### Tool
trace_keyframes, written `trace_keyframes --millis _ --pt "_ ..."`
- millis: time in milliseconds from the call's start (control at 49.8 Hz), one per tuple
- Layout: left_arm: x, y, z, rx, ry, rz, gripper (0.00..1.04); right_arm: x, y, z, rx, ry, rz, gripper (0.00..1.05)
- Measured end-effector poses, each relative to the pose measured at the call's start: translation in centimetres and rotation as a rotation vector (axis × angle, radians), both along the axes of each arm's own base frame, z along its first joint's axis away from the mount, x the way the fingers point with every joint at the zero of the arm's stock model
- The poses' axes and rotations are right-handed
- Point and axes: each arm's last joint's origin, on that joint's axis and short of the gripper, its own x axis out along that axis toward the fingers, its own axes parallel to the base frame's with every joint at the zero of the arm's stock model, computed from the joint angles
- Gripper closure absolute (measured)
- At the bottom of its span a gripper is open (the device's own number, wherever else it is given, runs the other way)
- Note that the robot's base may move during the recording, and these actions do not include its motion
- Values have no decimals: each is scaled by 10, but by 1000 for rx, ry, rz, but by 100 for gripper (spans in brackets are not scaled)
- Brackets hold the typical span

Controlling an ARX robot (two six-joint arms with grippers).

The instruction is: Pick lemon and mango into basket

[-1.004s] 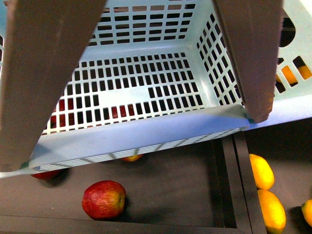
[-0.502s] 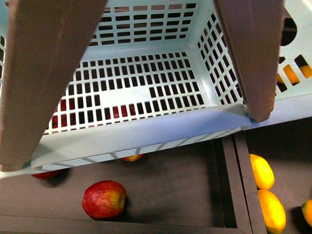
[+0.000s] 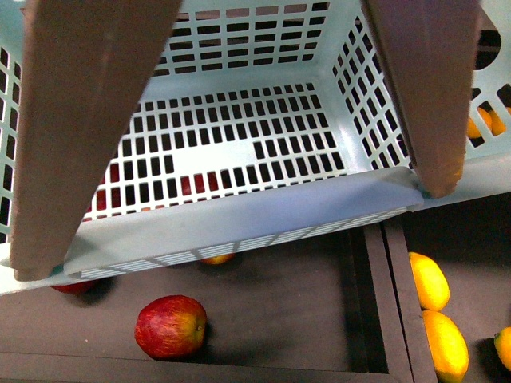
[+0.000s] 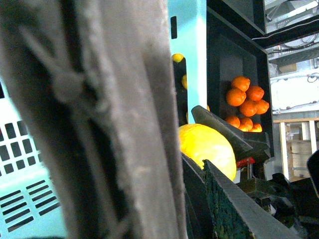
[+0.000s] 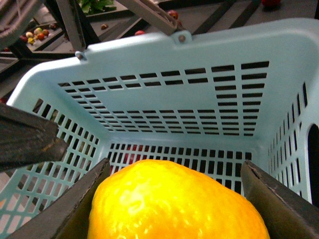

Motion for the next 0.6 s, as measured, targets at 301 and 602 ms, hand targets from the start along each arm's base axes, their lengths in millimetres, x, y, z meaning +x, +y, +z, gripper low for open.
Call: trace_keyframes --millis 301,602 --pt "0 0 0 0 3 1 77 -10 -36 17 102 -5 -151 9" --pt "0 0 -1 -1 4 0 77 -39 -85 10 -117 -226 -587 40"
